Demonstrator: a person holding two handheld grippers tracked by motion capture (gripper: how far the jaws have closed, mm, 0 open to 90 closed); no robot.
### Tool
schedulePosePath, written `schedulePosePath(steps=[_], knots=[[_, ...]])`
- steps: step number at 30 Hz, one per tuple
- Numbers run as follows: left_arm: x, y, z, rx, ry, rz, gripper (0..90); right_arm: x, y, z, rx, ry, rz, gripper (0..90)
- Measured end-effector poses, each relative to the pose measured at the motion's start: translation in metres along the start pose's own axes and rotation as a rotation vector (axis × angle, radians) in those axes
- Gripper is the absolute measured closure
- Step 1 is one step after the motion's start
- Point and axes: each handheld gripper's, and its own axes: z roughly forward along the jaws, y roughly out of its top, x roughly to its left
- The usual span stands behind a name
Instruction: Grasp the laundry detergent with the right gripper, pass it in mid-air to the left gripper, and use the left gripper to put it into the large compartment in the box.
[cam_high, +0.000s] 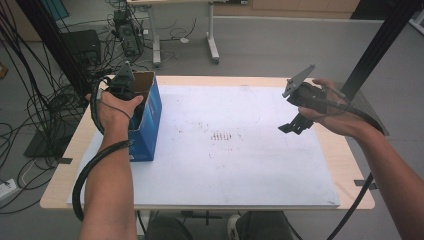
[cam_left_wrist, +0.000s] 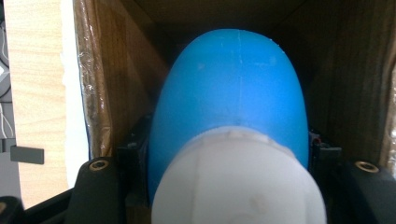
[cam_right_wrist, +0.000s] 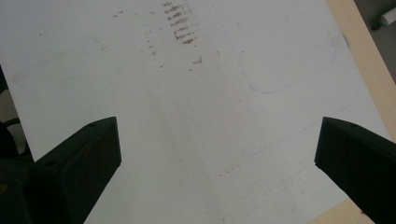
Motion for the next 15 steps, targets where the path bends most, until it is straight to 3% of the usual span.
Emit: schedulePosePath(steps=[15], knots=[[0.0,0.0005,0.0001,0.003,0.002,0.003,36.4,-0.0007,-0.0002,-0.0002,0.0,-0.001,0.001,0.1]])
